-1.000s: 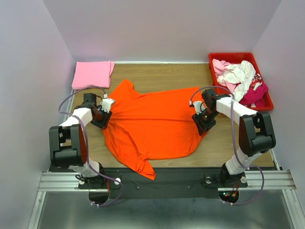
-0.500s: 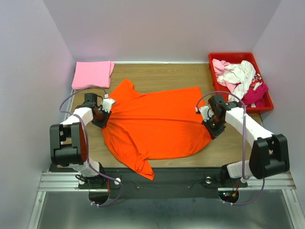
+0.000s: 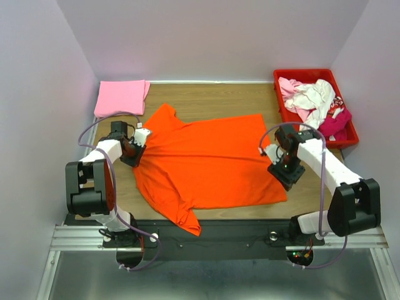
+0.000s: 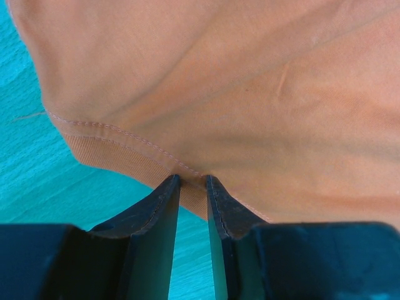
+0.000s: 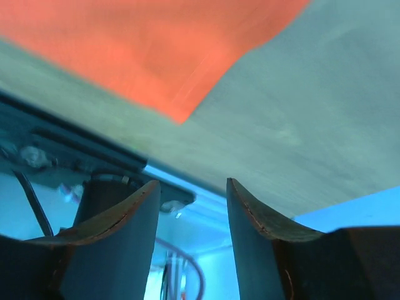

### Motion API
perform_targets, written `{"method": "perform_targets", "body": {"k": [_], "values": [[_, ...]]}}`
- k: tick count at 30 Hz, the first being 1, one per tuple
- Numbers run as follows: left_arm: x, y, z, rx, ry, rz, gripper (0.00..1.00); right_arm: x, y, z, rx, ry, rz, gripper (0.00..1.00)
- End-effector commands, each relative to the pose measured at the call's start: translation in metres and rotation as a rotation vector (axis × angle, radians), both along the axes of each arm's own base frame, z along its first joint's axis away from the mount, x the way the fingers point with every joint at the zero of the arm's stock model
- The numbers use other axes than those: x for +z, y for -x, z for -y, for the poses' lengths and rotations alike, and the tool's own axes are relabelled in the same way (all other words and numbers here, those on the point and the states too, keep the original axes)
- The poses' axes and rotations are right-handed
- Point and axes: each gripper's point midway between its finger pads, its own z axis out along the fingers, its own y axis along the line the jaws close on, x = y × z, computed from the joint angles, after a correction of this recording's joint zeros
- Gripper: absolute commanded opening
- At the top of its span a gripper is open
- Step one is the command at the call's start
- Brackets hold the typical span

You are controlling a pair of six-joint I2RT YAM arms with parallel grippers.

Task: Fold and stack the t-shirts
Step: Flatten the tshirt out

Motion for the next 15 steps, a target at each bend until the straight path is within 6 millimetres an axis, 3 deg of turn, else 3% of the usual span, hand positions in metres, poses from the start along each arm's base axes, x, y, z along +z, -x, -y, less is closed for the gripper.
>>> {"method": "perform_targets", "body": {"k": [1,6,9,13,15], "values": [[0.02,0.0,-0.002,-0.026,-0.015,0.015,0.37,0.025,-0.042,-0.023,-0.001,-0.107,0.125,0.52],[0.039,-0.003,0.008,-0.04,0.034,0.047,0.39,-0.006,-0.078,-0.049,-0.055,-0.198,0.145,0.42],[0.03,0.002,0.008,-0.04,0.036,0.018,0.39,-0.02,-0.085,-0.054,-0.07,-0.214,0.136,0.4],[0.011,0.018,0.011,-0.054,0.049,-0.035,0.38,-0.046,-0.084,-0.046,-0.063,-0.173,0.134,0.37],[0.015,0.027,0.018,-0.089,0.079,-0.031,0.38,-0.051,-0.08,-0.044,-0.057,-0.164,0.124,0.37]]}}
